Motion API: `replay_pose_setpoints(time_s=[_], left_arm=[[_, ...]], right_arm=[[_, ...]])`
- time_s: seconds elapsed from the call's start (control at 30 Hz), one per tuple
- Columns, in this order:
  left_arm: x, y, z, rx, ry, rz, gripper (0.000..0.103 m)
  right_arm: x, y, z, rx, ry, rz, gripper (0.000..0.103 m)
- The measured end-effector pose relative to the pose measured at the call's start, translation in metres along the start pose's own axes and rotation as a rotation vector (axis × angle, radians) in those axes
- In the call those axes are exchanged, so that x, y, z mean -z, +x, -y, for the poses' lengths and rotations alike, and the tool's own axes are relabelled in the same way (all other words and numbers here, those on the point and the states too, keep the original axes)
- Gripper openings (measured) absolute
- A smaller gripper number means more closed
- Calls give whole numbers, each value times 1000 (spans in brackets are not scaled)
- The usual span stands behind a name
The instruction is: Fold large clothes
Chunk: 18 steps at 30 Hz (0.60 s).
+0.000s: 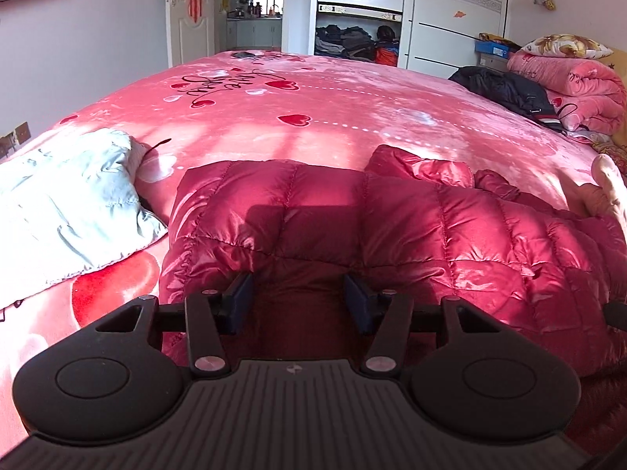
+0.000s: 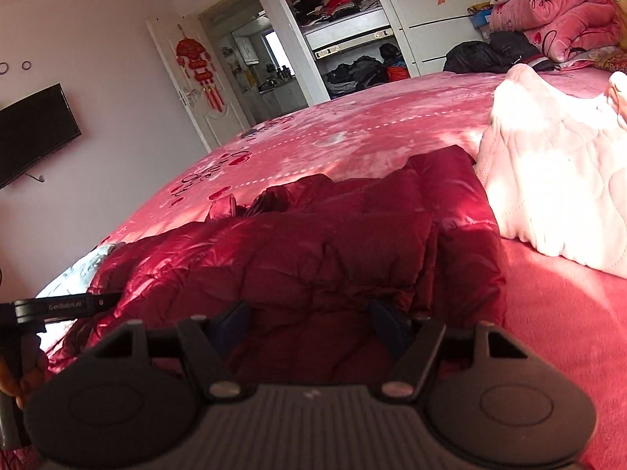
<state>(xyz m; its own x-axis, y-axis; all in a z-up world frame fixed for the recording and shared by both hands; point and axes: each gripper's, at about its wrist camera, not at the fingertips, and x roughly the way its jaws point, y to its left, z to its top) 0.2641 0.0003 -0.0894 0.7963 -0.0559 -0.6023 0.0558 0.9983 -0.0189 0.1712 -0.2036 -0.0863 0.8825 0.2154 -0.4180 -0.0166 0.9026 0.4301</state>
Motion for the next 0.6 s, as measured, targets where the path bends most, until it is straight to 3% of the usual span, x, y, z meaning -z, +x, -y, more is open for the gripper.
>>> replay_pose_setpoints(time_s=[0.27, 0.6], left_arm=[[4, 18, -2, -31, 25, 12, 68], [18, 20, 1, -51, 56, 55, 69]], right_arm=[[-3, 37, -14, 68, -119, -27, 70], [11, 45, -14, 95, -156, -37, 70]])
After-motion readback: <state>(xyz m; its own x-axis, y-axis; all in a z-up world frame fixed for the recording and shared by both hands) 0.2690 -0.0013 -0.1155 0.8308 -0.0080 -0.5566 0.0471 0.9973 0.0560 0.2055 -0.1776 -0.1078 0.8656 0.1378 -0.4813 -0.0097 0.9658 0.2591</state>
